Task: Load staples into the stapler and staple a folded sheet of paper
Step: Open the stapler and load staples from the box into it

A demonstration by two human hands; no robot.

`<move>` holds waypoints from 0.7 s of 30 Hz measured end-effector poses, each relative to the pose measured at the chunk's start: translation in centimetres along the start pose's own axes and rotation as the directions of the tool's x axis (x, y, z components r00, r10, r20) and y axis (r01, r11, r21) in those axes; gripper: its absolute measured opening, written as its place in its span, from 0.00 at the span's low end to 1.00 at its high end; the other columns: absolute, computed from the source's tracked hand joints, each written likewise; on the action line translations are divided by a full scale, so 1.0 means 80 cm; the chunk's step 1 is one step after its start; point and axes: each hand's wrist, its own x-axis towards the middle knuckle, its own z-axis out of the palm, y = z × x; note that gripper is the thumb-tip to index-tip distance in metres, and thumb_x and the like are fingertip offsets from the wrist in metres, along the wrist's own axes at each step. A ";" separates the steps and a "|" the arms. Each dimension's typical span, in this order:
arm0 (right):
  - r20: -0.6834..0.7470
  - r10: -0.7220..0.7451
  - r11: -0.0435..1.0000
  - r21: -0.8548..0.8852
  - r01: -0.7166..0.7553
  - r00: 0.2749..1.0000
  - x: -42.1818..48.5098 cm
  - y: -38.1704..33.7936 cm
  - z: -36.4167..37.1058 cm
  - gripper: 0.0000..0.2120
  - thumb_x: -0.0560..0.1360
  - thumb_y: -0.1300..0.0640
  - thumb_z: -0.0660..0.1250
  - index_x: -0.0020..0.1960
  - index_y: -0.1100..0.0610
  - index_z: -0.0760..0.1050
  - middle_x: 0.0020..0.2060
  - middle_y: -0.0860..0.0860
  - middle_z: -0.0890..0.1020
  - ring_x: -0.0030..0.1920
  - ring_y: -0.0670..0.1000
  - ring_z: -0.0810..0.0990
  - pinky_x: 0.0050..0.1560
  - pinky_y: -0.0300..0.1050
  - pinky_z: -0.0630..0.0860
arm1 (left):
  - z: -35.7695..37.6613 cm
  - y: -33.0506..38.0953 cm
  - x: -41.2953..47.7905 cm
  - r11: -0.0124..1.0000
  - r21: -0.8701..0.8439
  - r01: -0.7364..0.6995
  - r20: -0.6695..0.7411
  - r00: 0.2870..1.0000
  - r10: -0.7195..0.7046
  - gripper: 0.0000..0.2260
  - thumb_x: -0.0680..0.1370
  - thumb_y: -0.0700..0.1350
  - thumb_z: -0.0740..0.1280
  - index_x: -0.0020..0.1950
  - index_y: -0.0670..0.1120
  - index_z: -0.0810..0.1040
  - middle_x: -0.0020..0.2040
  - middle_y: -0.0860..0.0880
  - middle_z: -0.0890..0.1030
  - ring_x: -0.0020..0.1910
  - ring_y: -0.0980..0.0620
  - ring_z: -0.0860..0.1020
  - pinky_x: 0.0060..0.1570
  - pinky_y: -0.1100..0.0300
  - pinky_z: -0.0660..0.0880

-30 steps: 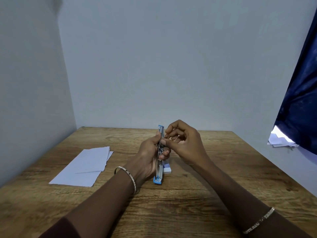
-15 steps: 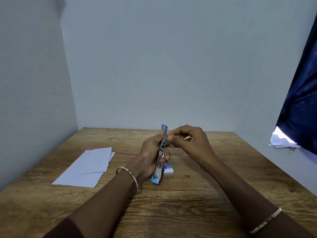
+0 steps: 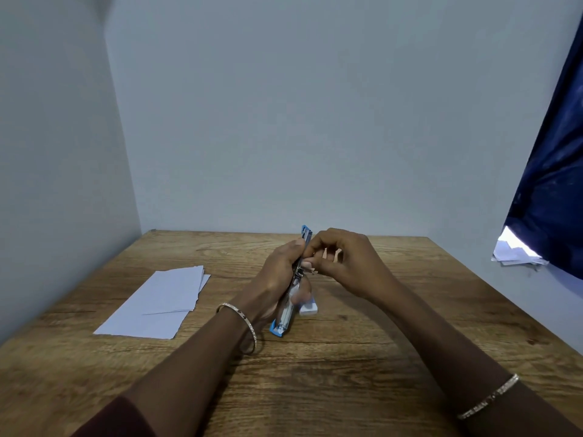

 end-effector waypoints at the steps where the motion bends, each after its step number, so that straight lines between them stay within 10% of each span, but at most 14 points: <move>1: 0.017 0.010 1.000 0.025 -0.010 1.000 0.000 0.000 -0.001 0.05 0.70 0.56 0.78 0.43 0.53 0.83 0.38 0.49 0.84 0.36 0.50 0.78 0.37 0.36 0.70 | 0.000 -0.001 0.000 1.000 0.005 0.002 0.001 1.000 -0.002 0.19 0.87 0.47 0.50 0.61 0.34 0.72 0.22 0.47 0.74 0.15 0.53 0.71 0.15 0.68 0.63; 12: 0.205 0.107 0.955 0.250 -0.158 0.973 -0.004 0.005 -0.007 0.05 0.74 0.57 0.76 0.42 0.54 0.80 0.36 0.46 0.79 0.36 0.49 0.71 0.42 0.44 0.70 | 0.000 -0.007 0.002 1.000 0.003 0.016 0.024 1.000 -0.016 0.20 0.87 0.48 0.50 0.62 0.33 0.73 0.19 0.45 0.73 0.12 0.54 0.69 0.14 0.69 0.62; 21: -0.008 0.152 0.973 0.175 -0.148 0.988 -0.002 0.005 -0.014 0.04 0.76 0.57 0.73 0.45 0.57 0.80 0.40 0.47 0.84 0.44 0.49 0.82 0.45 0.48 0.78 | -0.012 -0.015 0.018 0.991 -0.122 0.053 -0.017 0.998 -0.056 0.16 0.86 0.50 0.52 0.56 0.39 0.71 0.36 0.39 0.87 0.14 0.52 0.70 0.14 0.69 0.60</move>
